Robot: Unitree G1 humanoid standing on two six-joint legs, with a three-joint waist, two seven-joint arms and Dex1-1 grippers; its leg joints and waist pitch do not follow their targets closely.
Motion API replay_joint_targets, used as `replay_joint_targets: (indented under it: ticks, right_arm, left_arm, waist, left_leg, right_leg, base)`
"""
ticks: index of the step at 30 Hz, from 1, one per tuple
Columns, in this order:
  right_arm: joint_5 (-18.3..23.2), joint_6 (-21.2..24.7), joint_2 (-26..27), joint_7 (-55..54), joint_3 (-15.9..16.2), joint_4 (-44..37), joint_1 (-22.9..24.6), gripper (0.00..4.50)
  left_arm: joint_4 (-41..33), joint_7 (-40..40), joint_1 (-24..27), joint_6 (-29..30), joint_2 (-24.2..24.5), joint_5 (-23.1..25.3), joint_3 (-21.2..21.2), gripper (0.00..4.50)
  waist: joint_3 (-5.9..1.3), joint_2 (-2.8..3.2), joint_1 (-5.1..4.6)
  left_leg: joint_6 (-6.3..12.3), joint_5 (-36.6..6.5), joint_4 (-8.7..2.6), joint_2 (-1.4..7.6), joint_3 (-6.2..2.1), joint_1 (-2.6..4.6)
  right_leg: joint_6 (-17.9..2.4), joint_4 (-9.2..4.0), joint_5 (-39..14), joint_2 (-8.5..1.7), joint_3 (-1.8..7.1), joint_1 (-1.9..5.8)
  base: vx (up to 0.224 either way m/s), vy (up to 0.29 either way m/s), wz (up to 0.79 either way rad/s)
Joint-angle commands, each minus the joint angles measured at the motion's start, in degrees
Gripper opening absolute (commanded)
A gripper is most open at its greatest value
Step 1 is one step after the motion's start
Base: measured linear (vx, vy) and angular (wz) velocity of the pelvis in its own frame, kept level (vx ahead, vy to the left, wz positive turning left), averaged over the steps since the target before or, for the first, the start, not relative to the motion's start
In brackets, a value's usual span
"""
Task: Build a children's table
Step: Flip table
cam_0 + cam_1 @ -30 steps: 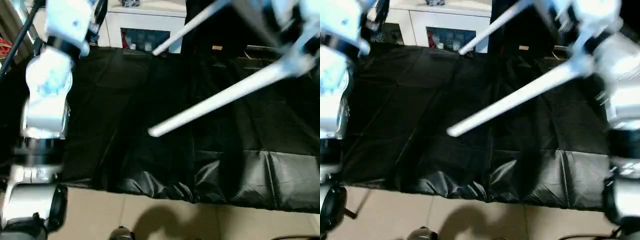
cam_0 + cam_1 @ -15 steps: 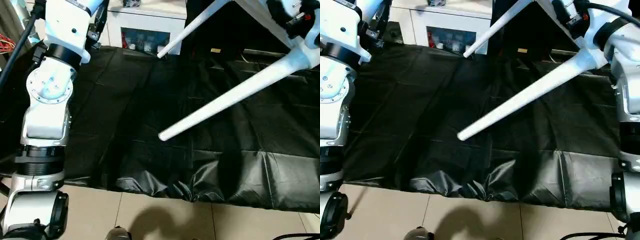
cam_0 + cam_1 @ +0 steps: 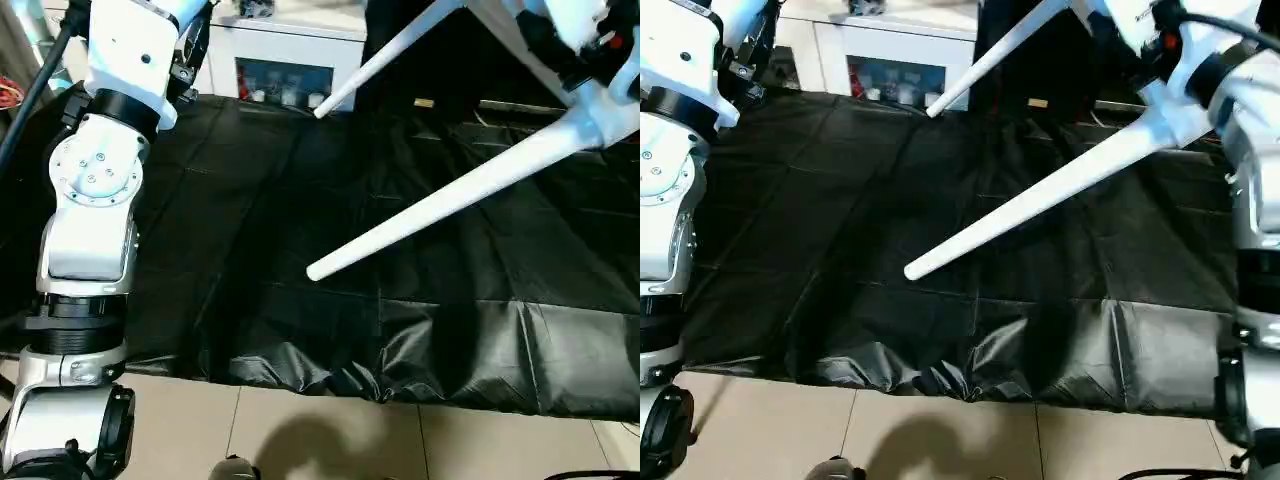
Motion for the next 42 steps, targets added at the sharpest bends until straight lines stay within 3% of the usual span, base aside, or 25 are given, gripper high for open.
replay_joint_targets:
  ticks: [1,2,5,8,11,14,16,19,21,22,23,25,26,27,30,36,39,41,42]
  right_arm:
    - [5.7,-5.5,2.1,5.7,0.8,-6.0,-0.1,4.0]
    - [5.8,-6.7,2.4,5.8,0.6,-6.1,-0.1,4.14]
    - [5.9,-8.0,3.3,5.8,-0.3,-6.2,-0.4,4.35]
    - [7.1,-7.9,3.4,7.2,-0.8,-7.1,-0.3,4.5]
    - [8.6,-7.5,3.3,9.7,-0.5,-9.4,1.3,4.5]
    - [11.7,-7.0,3.7,12.0,-0.6,-12.2,3.4,4.5]
    - [15.0,-4.3,3.8,12.9,-0.9,-14.5,4.9,4.5]
    - [16.3,0.5,2.0,14.5,0.6,-17.2,8.5,4.5]
    - [15.8,4.9,0.1,15.2,2.6,-19.1,12.7,4.5]
    - [15.8,4.9,0.1,15.2,2.6,-19.1,12.7,4.5]
    - [13.0,7.9,-1.2,14.2,4.7,-19.6,17.2,4.5]
    - [10.6,9.7,-1.9,12.7,6.0,-19.4,20.8,4.5]
    - [10.3,9.9,-2.0,12.5,6.1,-19.4,21.3,4.5]
    - [10.9,12.9,-2.5,11.4,6.2,-19.9,23.6,4.5]
    - [12.3,19.5,-4.0,9.3,5.9,-21.3,27.2,4.5]
    - [11.3,26.6,-3.6,5.9,5.4,-21.7,28.6,4.5]
    - [10.0,25.8,0.2,2.4,5.2,-19.1,27.0,4.5]
    - [9.4,22.5,4.5,-1.6,4.7,-15.4,25.0,4.5]
    - [8.4,17.6,8.4,-4.6,4.6,-11.1,23.1,4.5]
  left_arm:
    - [4.5,4.0,1.8,7.0,-1.9,-2.2,3.4,2.14]
    - [4.2,4.4,1.9,8.0,-2.3,-2.3,3.6,2.14]
    - [3.5,5.5,2.1,9.9,-2.9,-2.2,4.1,2.12]
    - [3.2,6.5,1.9,10.7,-3.4,-2.1,4.8,2.01]
    - [3.0,6.3,1.9,11.3,-3.4,-2.1,4.8,1.94]
    - [2.4,6.3,2.0,12.4,-3.7,-2.0,5.1,1.87]
    - [2.1,5.8,2.3,12.1,-3.5,-2.0,4.8,1.76]
    - [1.8,4.9,2.6,11.0,-3.2,-2.5,4.2,1.71]
    - [1.8,3.9,2.9,9.4,-3.0,-2.9,3.8,1.7]
    - [1.8,3.9,2.9,9.4,-3.0,-2.9,3.8,1.7]
    - [1.7,2.6,3.3,7.5,-3.1,-3.6,3.5,1.69]
    - [1.7,1.4,3.7,6.2,-3.0,-4.1,3.3,1.68]
    - [1.7,1.3,3.8,6.1,-3.0,-4.2,3.3,1.67]
    - [1.8,1.1,4.2,5.8,-2.8,-4.0,3.2,1.67]
    - [2.0,1.2,5.2,5.4,-2.4,-4.0,3.6,1.67]
    - [2.0,0.6,5.8,4.7,-2.1,-4.1,3.8,1.66]
    - [2.1,0.5,5.8,4.4,-2.2,-4.0,3.8,1.66]
    - [2.0,0.5,5.9,4.3,-2.2,-4.0,3.7,1.66]
    - [2.0,0.5,5.9,4.2,-2.3,-4.0,3.6,1.66]
  waist:
    - [-3.92,-0.69,-0.33]
    - [-3.99,-1.1,-0.57]
    - [-3.92,-0.24,-0.93]
    - [-3.92,-0.18,-1.04]
    - [-4.06,-0.11,-0.9]
    - [-4.25,-0.2,-0.57]
    - [-4.37,-0.22,-0.36]
    - [-4.3,-0.18,0.36]
    - [-4.21,-0.18,0.71]
    - [-4.25,-0.25,0.68]
    - [-4.23,-0.3,0.88]
    - [-4.19,-0.32,1.05]
    - [-4.22,-0.52,1.02]
    - [-4.32,-0.64,1.04]
    - [-4.03,-0.45,0.86]
    - [-3.87,-0.51,0.42]
    - [-4.02,-0.59,0.34]
    - [-4.0,-0.31,0.08]
    - [-4.15,-0.41,-0.03]
  left_leg:
    - [0.08,-15.9,-3.47,0.52,0.06,0.36]
    - [0.3,-15.1,-3.49,0.25,-0.01,0.15]
    - [0.6,-16.1,-3.57,0.41,-0.09,0.81]
    - [0.22,-18.8,-3.76,0.51,-0.4,1.04]
    - [0.07,-18.8,-4.01,0.75,-0.66,0.97]
    - [0.13,-16.6,-4.08,1.06,-0.75,0.88]
    - [0.35,-14.4,-4.07,1.15,-0.81,0.73]
    - [0.63,-12.1,-4.01,1.19,-0.67,0.88]
    - [0.32,-12.6,-4.15,1.29,-0.69,0.92]
    - [0.18,-12.5,-4.2,1.22,-0.75,0.81]
    - [-0.16,-12.7,-4.19,1.27,-0.75,0.83]
    - [-0.68,-13.2,-4.34,1.29,-0.79,0.85]
    - [-1.04,-13.5,-4.36,1.22,-0.8,0.7]
    - [-1.06,-13.1,-4.28,1.17,-0.8,0.67]
    - [-1.02,-14.0,-4.36,1.14,-0.86,0.63]
    - [-1.57,-15.9,-4.45,1.15,-0.97,0.87]
    - [-1.98,-15.4,-4.37,1.16,-0.94,0.84]
    - [-2.4,-15.8,-4.42,1.17,-0.9,0.99]
    - [-2.92,-15.7,-4.37,1.05,-0.84,0.88]
  right_leg:
    - [-2.9,-5.42,-20.8,-2.46,2.33,2.88]
    - [-1.8,-5.55,-22.0,-2.2,1.97,3.18]
    - [-2.3,-6.18,-25.0,-2.28,1.97,2.46]
    - [-2.9,-6.33,-25.1,-2.13,1.72,2.4]
    - [-3.3,-6.06,-22.3,-2.24,1.86,2.67]
    - [-5.3,-5.41,-15.8,-2.36,2.13,2.92]
    - [-6.8,-4.88,-11.4,-2.34,2.23,3.3]
    - [-8.1,-4.7,-8.4,-2.41,2.33,3.42]
    - [-7.9,-4.83,-8.9,-2.48,2.36,3.54]
    - [-7.7,-4.89,-9.2,-2.52,2.34,3.67]
    - [-7.3,-5.04,-9.7,-2.61,2.37,3.58]
    - [-6.9,-5.27,-10.6,-2.78,2.41,3.63]
    - [-6.7,-5.31,-11.0,-2.8,2.36,3.72]
    - [-6.4,-5.25,-11.0,-2.82,2.4,3.77]
    - [-6.0,-5.48,-13.0,-2.87,2.4,3.7]
    - [-5.0,-5.92,-16.3,-2.85,2.34,3.42]
    - [-5.2,-5.76,-15.8,-2.98,2.34,3.32]
    - [-5.9,-5.67,-15.3,-3.03,2.34,2.93]
    - [-6.2,-5.57,-15.1,-3.14,2.27,2.96]
  base:
    - [0.0,0.0,0.0]
    - [0.0,0.0,0.0]
    - [0.0,0.0,0.0]
    - [0.0,0.0,0.0]
    - [0.0,0.0,0.0]
    - [0.0,0.0,0.0]
    - [0.0,0.0,0.0]
    - [0.0,0.0,0.0]
    - [0.0,0.0,0.0]
    - [0.0,0.0,0.0]
    - [0.0,0.0,0.0]
    - [0.0,0.0,0.0]
    - [0.0,0.0,0.0]
    - [0.0,0.0,0.0]
    - [0.0,0.0,0.0]
    - [0.0,0.0,0.0]
    - [0.0,0.0,0.0]
    - [0.0,0.0,0.0]
    - [0.0,0.0,0.0]
